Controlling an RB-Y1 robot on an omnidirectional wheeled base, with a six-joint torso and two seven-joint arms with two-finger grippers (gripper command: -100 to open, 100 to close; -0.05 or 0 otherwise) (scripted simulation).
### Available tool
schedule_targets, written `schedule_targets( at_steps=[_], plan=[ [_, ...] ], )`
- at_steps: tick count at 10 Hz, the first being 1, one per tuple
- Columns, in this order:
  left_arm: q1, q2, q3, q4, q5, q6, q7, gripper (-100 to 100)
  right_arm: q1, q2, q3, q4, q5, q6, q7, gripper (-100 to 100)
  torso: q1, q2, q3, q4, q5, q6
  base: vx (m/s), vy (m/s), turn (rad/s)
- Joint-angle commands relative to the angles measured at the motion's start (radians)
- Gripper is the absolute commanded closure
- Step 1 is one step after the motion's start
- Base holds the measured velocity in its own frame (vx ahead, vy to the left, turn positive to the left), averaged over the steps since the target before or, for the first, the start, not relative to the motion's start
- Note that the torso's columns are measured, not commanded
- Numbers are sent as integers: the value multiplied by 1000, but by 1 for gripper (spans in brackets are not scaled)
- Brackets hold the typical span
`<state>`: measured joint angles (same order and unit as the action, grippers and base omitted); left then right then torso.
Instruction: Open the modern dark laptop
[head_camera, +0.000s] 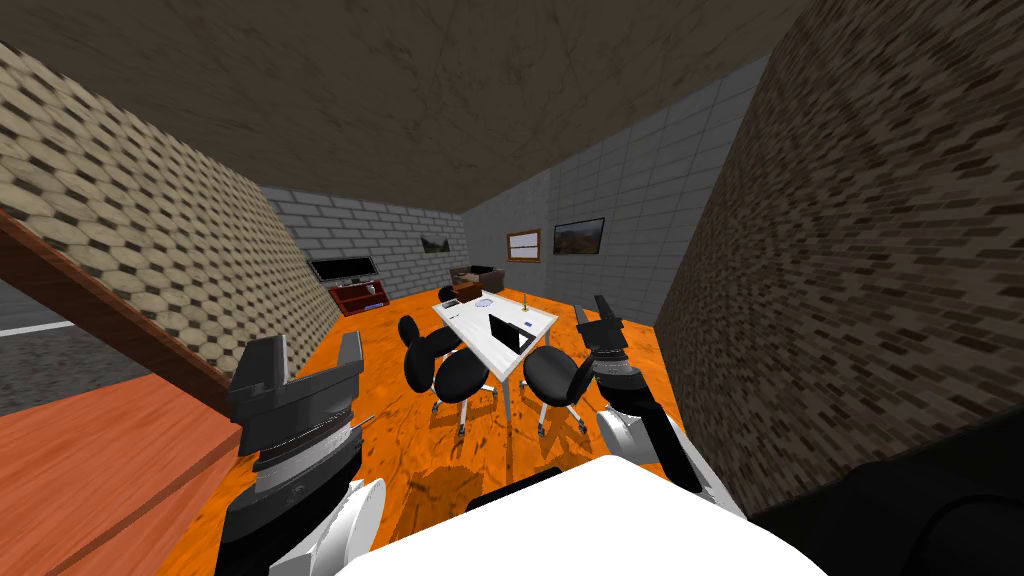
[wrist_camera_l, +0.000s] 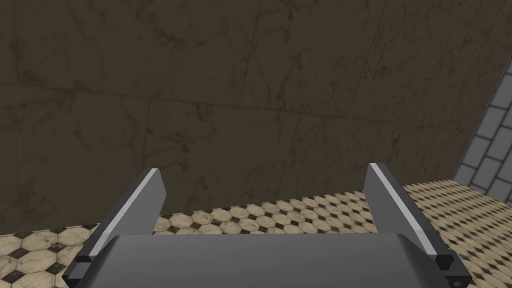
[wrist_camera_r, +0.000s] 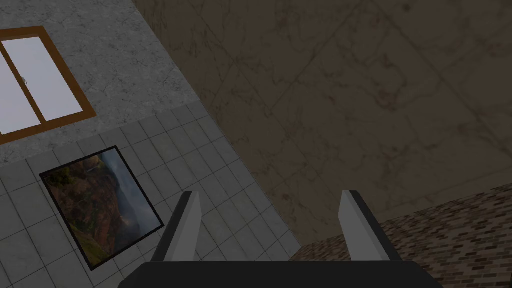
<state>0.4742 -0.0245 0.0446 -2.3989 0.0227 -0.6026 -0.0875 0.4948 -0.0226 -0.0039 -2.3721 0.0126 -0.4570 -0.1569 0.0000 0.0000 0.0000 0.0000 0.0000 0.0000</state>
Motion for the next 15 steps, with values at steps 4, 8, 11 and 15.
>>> schedule_targets(
  at_steps=[4, 8, 11, 15],
  plan=[
    [0, 0, 0, 0, 0, 0, 0, 0, 0, 0, 0, 0, 0, 0, 0, 0, 0, 248, -497, 248, 0, 0, 0, 0, 0],
    [0, 0, 0, 0, 0, 0, 0, 0, 0, 0, 0, 0, 0, 0, 0, 0, 0, 544, -1087, 544, 0, 0, 0, 0, 0],
    [0, 0, 0, 0, 0, 0, 0, 0, -16, -37, -1, 26, 37, 10, 43, -100, 1, 724, -1452, 724, 0, 0, 20, 11, 16],
    [0, 0, 0, 0, 0, 0, 0, 0, -44, -79, -2, 75, 105, 28, 122, -100, 0, 738, -1476, 738, 0, 0, 36, 19, 22]
  ],
)
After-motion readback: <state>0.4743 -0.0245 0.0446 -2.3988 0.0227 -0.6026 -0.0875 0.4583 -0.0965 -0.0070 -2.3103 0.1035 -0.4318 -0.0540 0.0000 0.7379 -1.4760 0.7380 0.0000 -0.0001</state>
